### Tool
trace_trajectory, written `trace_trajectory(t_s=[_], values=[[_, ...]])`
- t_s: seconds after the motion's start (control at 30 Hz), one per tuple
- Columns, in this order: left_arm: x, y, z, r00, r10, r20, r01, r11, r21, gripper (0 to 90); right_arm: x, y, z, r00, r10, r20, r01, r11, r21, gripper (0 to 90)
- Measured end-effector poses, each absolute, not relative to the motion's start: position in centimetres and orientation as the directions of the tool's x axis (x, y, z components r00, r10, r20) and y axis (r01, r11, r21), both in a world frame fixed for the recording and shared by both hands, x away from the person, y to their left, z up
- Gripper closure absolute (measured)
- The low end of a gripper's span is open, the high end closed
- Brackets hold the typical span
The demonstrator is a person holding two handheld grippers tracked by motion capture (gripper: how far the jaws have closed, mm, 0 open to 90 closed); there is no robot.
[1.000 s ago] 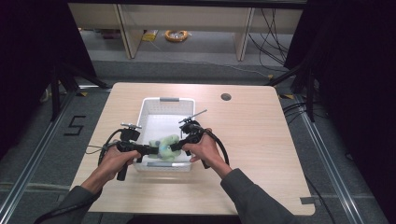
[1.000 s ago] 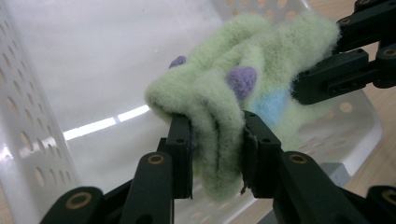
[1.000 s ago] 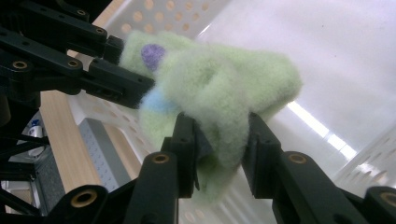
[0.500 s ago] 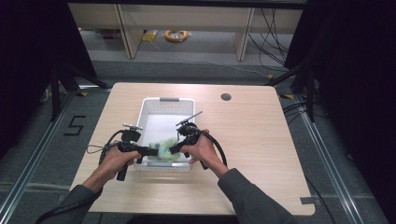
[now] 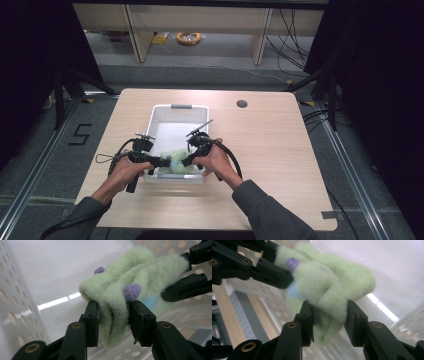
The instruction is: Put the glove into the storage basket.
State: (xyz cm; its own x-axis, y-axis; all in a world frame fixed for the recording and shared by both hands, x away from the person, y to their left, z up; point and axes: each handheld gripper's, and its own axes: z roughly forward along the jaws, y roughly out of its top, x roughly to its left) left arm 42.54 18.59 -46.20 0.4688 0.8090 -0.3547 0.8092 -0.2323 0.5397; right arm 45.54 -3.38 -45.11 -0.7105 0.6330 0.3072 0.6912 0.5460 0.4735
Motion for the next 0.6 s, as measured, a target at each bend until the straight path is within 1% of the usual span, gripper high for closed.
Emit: trace_trajectory(t_s=[0.07,0.1,0.17,0.2,0.27,0.33,0.37,0.47,0.53,0.6], values=[[42.6,18.4,-46.0,0.476,0.814,-0.334,0.803,-0.247,0.543,56.5,45.5,-3.3,-45.1,-0.714,0.637,0.292,0.687,0.554,0.471,62.2],[42.7,18.3,-45.9,0.479,0.816,-0.322,0.801,-0.257,0.541,54.9,45.5,-3.3,-45.0,-0.706,0.643,0.297,0.696,0.553,0.457,60.0],[42.8,18.2,-45.8,0.474,0.823,-0.313,0.798,-0.251,0.548,52.2,45.5,-3.3,-45.0,-0.708,0.647,0.284,0.692,0.553,0.464,52.7],[42.8,18.2,-45.7,0.474,0.823,-0.313,0.798,-0.251,0.548,52.2,45.5,-3.2,-45.0,-0.706,0.651,0.278,0.691,0.548,0.471,50.5],[42.8,18.2,-45.4,0.467,0.831,-0.303,0.795,-0.245,0.555,51.1,45.5,-3.1,-44.7,-0.722,0.654,0.224,0.666,0.572,0.479,47.3],[42.9,18.3,-45.2,0.454,0.836,-0.310,0.798,-0.226,0.558,47.2,45.5,-3.1,-44.4,-0.719,0.656,0.230,0.672,0.570,0.473,42.8],[42.9,18.3,-45.2,0.446,0.840,-0.310,0.794,-0.212,0.570,46.6,45.6,-3.2,-44.3,-0.720,0.655,0.229,0.669,0.567,0.481,42.3],[42.7,18.6,-44.9,0.447,0.842,-0.302,0.795,-0.219,0.566,45.0,45.5,-3.4,-43.7,-0.726,0.650,0.222,0.658,0.565,0.497,40.4],[42.6,18.5,-44.8,0.437,0.843,-0.314,0.797,-0.201,0.570,42.2,45.4,-3.6,-43.3,-0.730,0.650,0.211,0.650,0.564,0.509,39.9],[42.5,18.6,-44.7,0.441,0.840,-0.317,0.795,-0.202,0.572,41.6,45.4,-3.8,-43.1,-0.727,0.651,0.217,0.651,0.555,0.517,39.6]])
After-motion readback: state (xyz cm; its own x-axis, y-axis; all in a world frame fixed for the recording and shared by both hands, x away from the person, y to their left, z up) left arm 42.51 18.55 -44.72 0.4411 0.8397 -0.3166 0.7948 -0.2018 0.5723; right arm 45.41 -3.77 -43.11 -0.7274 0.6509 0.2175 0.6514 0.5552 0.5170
